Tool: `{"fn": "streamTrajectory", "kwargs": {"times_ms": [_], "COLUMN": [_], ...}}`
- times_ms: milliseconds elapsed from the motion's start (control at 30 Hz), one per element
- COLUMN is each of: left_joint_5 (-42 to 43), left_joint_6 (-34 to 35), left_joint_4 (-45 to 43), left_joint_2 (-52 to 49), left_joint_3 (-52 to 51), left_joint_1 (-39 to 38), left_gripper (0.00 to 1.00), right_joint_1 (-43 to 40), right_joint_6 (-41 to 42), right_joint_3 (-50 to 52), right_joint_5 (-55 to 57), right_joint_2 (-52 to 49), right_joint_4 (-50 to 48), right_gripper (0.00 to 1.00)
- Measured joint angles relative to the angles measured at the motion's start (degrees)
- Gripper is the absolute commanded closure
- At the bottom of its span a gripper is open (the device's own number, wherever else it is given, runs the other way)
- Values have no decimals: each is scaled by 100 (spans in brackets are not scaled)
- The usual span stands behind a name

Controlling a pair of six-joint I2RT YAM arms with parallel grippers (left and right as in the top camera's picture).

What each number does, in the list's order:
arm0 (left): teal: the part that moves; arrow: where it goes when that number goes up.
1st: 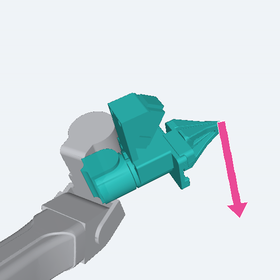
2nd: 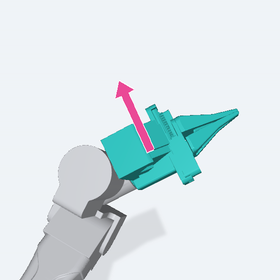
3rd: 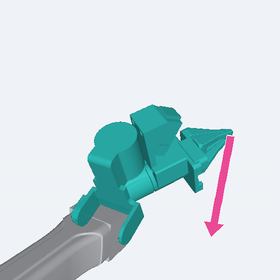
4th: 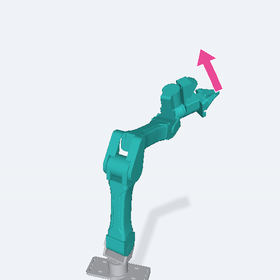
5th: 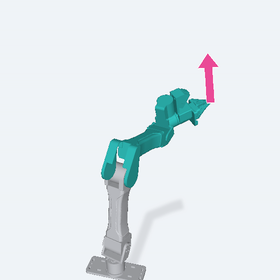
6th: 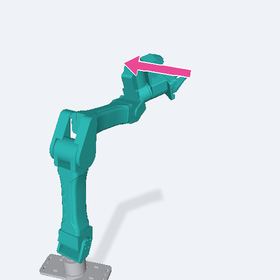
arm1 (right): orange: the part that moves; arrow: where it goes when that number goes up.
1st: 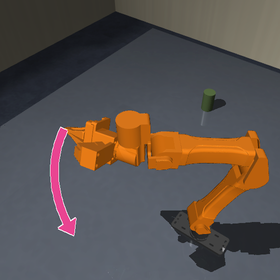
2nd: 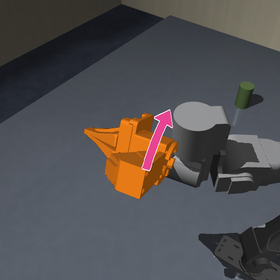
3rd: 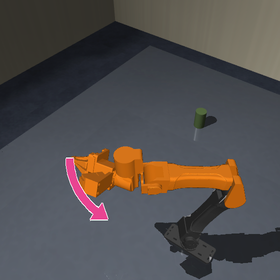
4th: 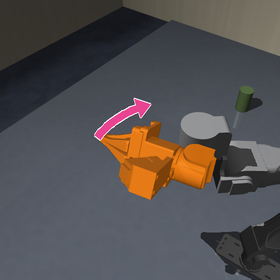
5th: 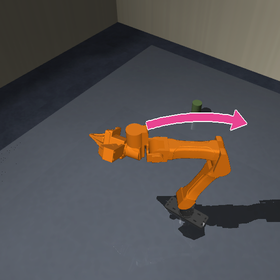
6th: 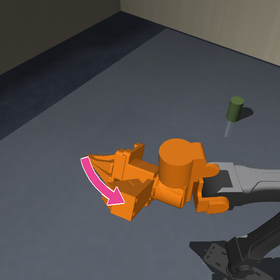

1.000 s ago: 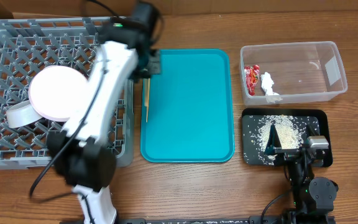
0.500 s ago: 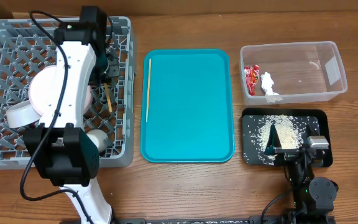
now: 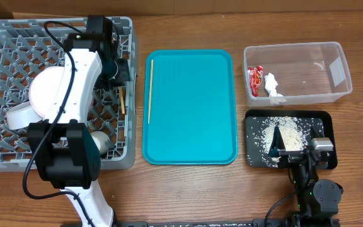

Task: Sort waste into correct bins and load items into the dishwasher
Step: 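Carry the chopstick to the rack and drop it in, then grasp the remaining chopstick on the teal tray with the left gripper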

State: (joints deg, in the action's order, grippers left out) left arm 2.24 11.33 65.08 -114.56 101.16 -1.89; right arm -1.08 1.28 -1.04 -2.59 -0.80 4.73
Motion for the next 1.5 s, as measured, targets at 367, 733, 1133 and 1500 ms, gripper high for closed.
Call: {"fn": "streamTrajectory", "kwargs": {"times_ms": [367, 733, 1133, 1500], "left_joint_5": [238, 428, -1067, -831], "left_joint_6": [-424, -376, 793, 603], "left_joint_4": [656, 564, -413, -474], "left_joint_2": [0, 4, -868, -1657], "left_joint_3": [295, 1001, 225, 221], "left_joint_1": [0, -903, -1600, -1576], "left_gripper": [48, 47, 45, 73], "right_joint_1": [0, -2, 0, 0], "right_joint_6": [0, 0, -2, 0], "right_joint_3": [0, 0, 0, 0], "right_joint_5": [0, 0, 0, 0], "right_joint_2": [0, 0, 2, 2], "right_joint_4": [4, 4, 0, 2], "right_gripper": [0, 0, 0, 0]}}
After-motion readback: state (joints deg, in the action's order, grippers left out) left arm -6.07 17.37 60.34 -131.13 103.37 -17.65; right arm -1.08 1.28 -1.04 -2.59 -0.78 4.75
